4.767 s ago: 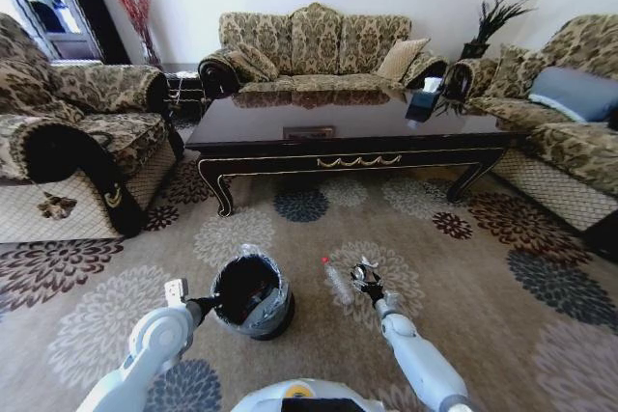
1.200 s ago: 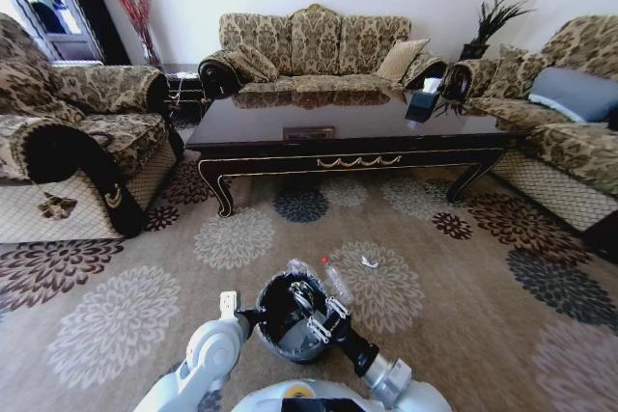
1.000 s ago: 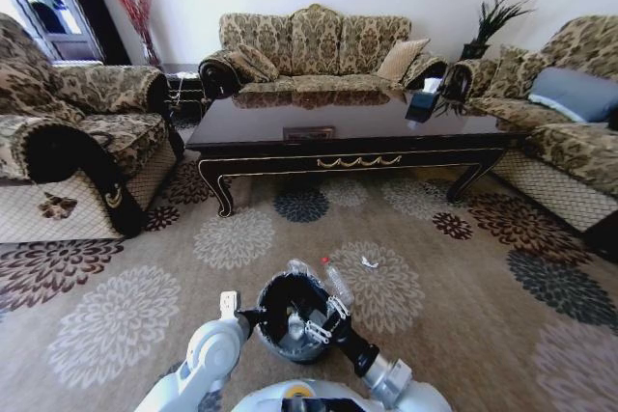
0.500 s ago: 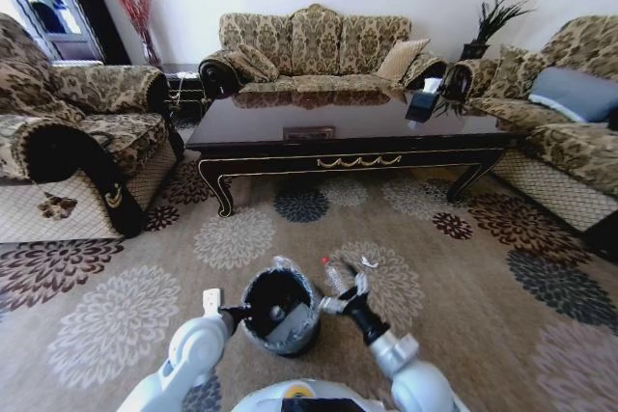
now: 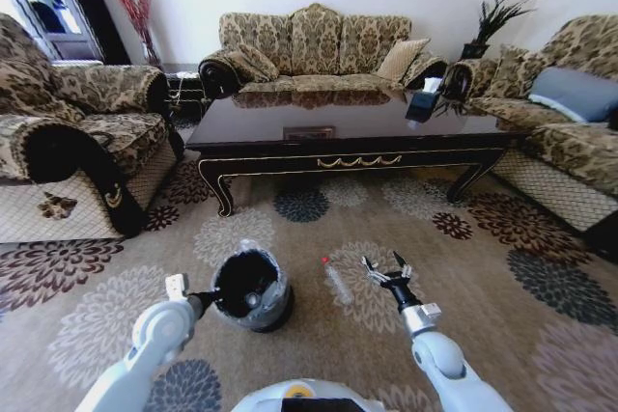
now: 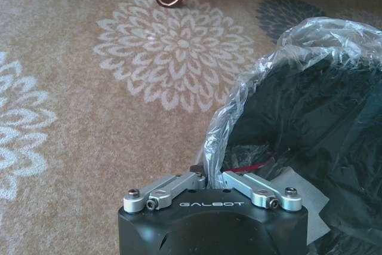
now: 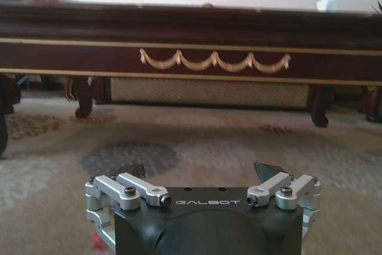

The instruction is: Move to the front of the table and pick up the trash from the floor, then place it into the trash bin.

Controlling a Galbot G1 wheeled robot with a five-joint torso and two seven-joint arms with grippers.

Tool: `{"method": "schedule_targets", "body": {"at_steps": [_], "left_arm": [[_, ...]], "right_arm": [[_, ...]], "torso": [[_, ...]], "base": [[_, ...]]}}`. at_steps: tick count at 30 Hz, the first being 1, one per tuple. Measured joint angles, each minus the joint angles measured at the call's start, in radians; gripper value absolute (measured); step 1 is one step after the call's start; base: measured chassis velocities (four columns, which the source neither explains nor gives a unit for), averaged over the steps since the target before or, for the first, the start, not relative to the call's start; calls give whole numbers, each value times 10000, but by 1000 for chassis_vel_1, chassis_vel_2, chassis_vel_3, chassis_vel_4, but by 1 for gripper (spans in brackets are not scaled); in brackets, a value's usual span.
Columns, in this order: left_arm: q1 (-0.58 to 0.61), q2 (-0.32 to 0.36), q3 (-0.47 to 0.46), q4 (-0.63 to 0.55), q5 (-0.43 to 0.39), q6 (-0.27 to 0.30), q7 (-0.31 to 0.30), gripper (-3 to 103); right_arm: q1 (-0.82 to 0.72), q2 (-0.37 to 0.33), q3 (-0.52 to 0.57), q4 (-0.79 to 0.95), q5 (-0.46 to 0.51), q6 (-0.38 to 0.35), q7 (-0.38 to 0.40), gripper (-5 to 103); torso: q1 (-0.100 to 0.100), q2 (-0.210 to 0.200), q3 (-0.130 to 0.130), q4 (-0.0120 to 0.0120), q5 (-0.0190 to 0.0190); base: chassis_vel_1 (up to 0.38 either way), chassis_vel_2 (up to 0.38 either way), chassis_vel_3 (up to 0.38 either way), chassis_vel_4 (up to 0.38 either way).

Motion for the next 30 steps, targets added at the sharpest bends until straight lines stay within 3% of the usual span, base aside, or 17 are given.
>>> {"method": "schedule_targets", "body": {"at_steps": [16,27,30], "left_arm": [[96,-50,-376,-112,-182,0,1,0],[318,43,-671,-324,-381,0,-46,0],[355,52,-706,-323,-387,0,-48,0]], "right_arm": [[1481,478,-779,-2335,166,209,39,100],[3828,1416,-712,-5890,717,141,-117,100],[3967,1454,-707,-6152,794,142,-141,100]], "torso": [[2,0,2,1,-2],[1,0,-2,3,0],[1,0,0,2,-1]], "base": [[-67,66,74,-70],[-12,11,6,-11],[0,0,0,0]]}}
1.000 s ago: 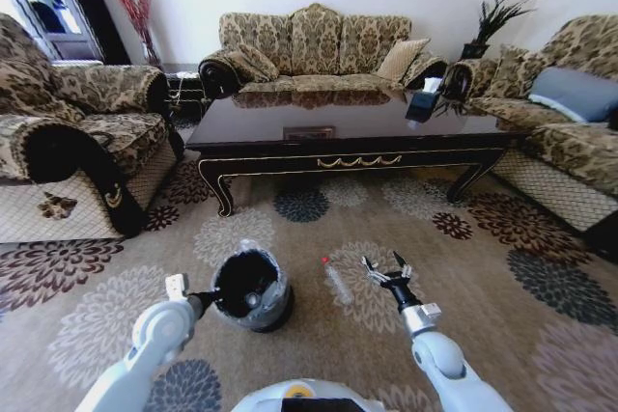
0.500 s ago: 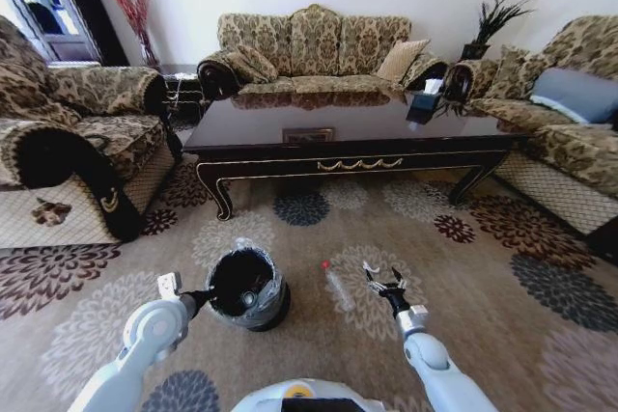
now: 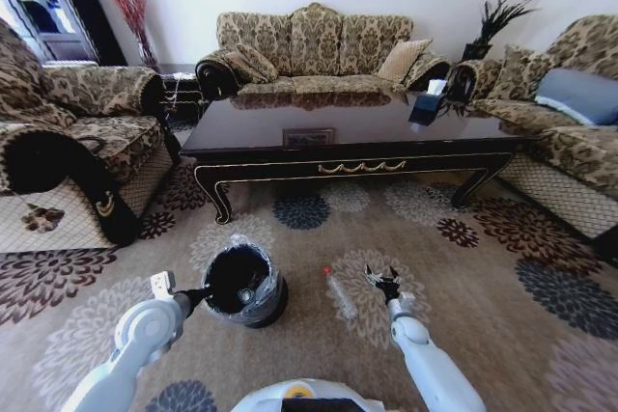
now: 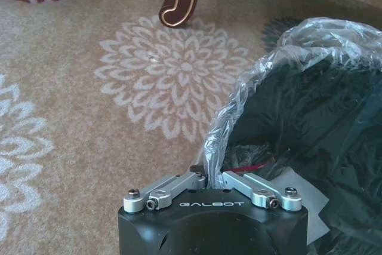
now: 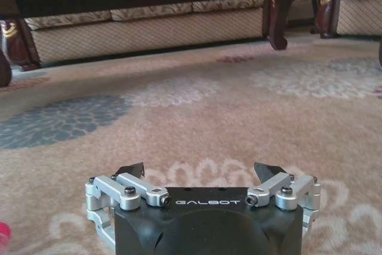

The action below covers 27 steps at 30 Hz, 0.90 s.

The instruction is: Move to the front of the table and pick up the trash from the floor, then place it into the trash bin.

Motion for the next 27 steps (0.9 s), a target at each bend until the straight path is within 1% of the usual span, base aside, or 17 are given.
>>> {"method": "schedule_targets", "body": {"at_steps": [5,7,8,10,13,19,20,23,25,26,27], "left_arm": [[57,26,-18,1,-7,0,11,0],[65,14,-15,44,-8,0,19,0],[67,12,-5,72,5,0,19,0],[74,12,5,89,19,0,19,0],[79,14,52,76,29,0,19,0],[76,18,7,65,51,0,31,0],[129,23,-58,64,58,0,42,0],[174,24,-115,60,63,1,57,0],[178,19,-148,60,76,0,66,0],[178,19,-158,60,83,0,72,0],[177,20,-179,60,91,0,87,0]], "right_arm": [[398,146,227,-927,75,46,-10,100],[593,211,386,-1347,366,60,-50,101],[648,211,422,-1487,459,61,-104,97],[689,212,441,-1595,505,64,-155,97],[893,249,515,-2021,598,81,-313,89],[1056,351,622,-2259,747,82,-483,84],[1111,385,628,-2336,754,78,-518,78],[1206,419,670,-2466,770,62,-547,74],[1276,428,707,-2550,883,-10,-593,70],[1279,429,709,-2551,941,-65,-630,70],[1279,436,710,-2552,998,-130,-706,66]], "torso": [[0,0,-1,-3,1],[0,0,0,-2,2],[0,0,-1,-2,1],[0,0,-1,-2,0],[0,0,-1,-2,1],[0,0,0,-3,1],[0,0,-1,-2,2],[0,1,-1,1,2],[0,0,-1,0,0],[0,0,-1,-1,0],[0,0,0,-2,1]], "base": [[0,0,0,0],[0,0,0,0],[0,0,0,0],[0,0,0,0],[0,0,0,0],[0,0,0,0],[0,0,0,0],[0,0,0,0],[0,0,0,0],[0,0,0,0],[0,0,0,0]]}}
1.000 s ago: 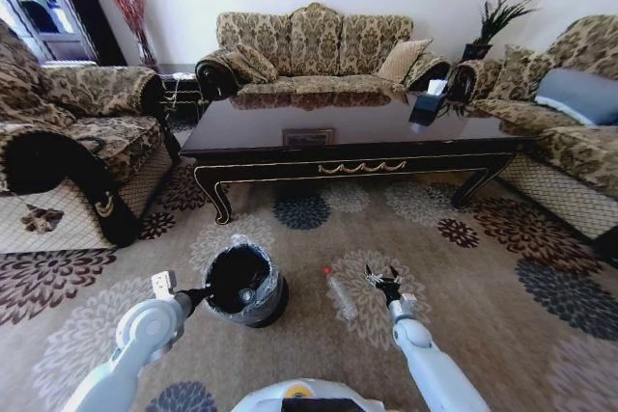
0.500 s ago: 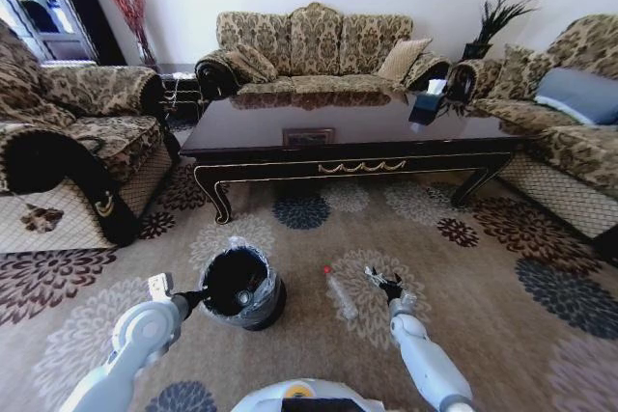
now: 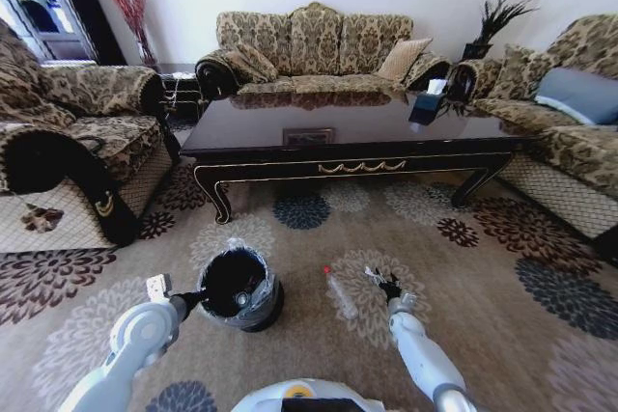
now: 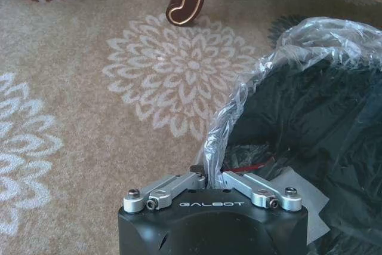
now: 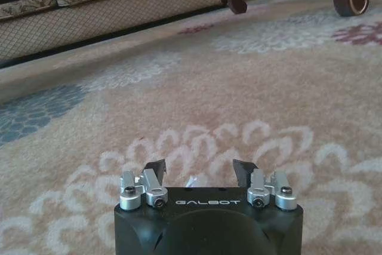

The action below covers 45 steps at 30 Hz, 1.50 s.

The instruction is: Move to the front of the table and pick up the trash from the floor, then place it into the trash bin.

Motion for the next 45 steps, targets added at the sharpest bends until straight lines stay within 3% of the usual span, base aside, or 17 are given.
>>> {"method": "schedule_targets", "body": {"at_steps": [5,8,11,14,16,19,22,34,45], "left_arm": [[-3,34,-50,0,4,1,24,0],[-23,55,-84,0,8,0,43,0],[-32,40,-86,-1,10,0,44,0],[-19,-24,-57,-51,12,0,44,0],[-18,-37,-49,-55,14,0,44,0],[-17,-54,-62,-49,38,0,43,0],[-17,-53,-87,-48,43,0,45,0],[46,-187,116,-261,179,0,-30,0],[-48,-285,933,-485,433,0,-360,0]], "right_arm": [[-9,64,14,-21,11,-53,-95,62],[-41,112,18,-49,8,-85,-188,46],[-27,123,18,-96,0,-99,-217,41],[0,125,15,-131,-1,-123,-231,25],[-2,125,8,-131,-1,-131,-231,25],[-64,136,2,-112,-1,-136,-217,8],[-114,137,12,-73,-1,-136,-215,1],[-851,-119,86,1327,242,-118,-400,0],[-2441,-950,227,4257,465,-181,-443,0]], "torso": [[0,0,0,1,0],[0,0,0,0,0],[0,0,0,0,1],[0,0,0,2,0],[0,0,0,1,0],[0,0,0,1,0],[0,0,0,1,0],[0,0,0,1,2],[0,0,-1,1,2]], "base": [[0,0,0,0],[0,0,0,0],[0,0,0,0],[0,0,0,0],[0,0,0,0],[0,0,0,0],[0,0,0,0],[0,0,0,0],[0,0,0,0]]}}
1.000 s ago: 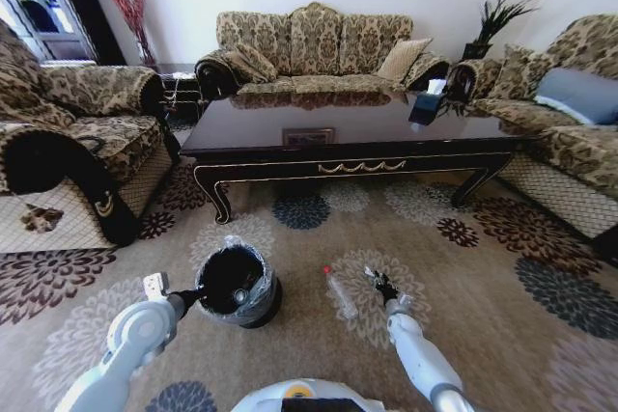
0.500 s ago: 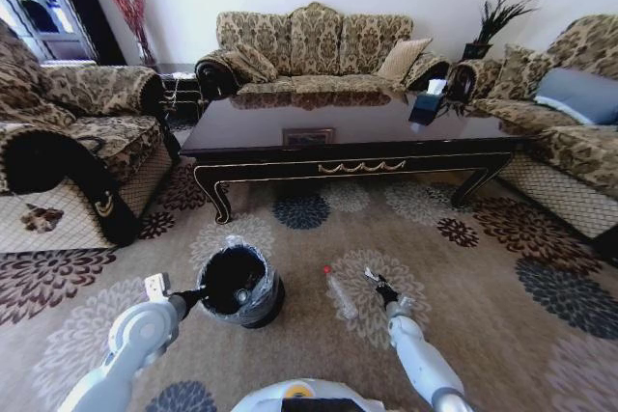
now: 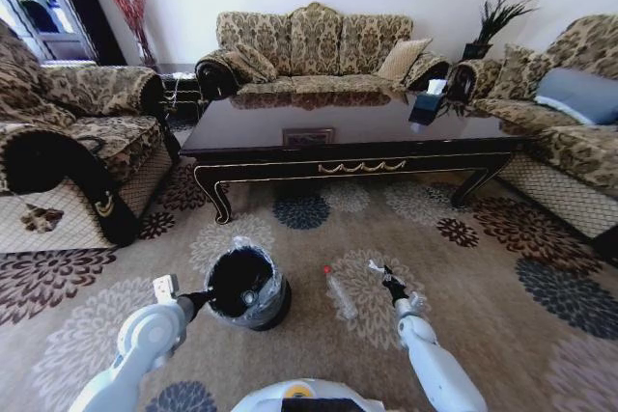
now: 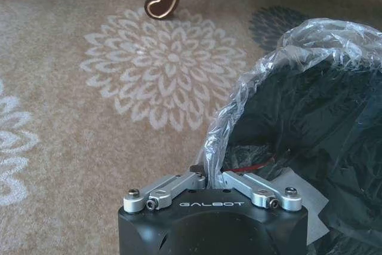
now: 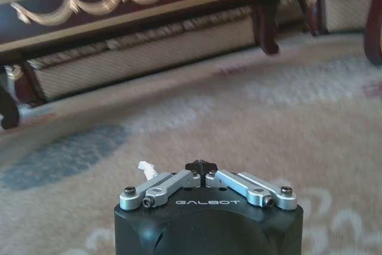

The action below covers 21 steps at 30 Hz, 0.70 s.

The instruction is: Move to the front of the table and pick up the trash from the floor, then place it into the trash bin.

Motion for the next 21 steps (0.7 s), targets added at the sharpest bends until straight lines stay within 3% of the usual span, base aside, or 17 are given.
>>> {"method": "schedule_targets", "body": {"at_steps": [9,21], "left_arm": [[-238,-109,881,181,305,0,-43,0],[-414,-302,1485,270,580,0,-29,0]], "right_arm": [[-2397,-219,39,3910,-902,199,20,0],[-3608,-259,-504,7141,-2292,217,148,0]], "torso": [[0,0,-1,-1,2],[-1,0,0,1,-2]], "base": [[0,0,0,0],[0,0,0,0]]}}
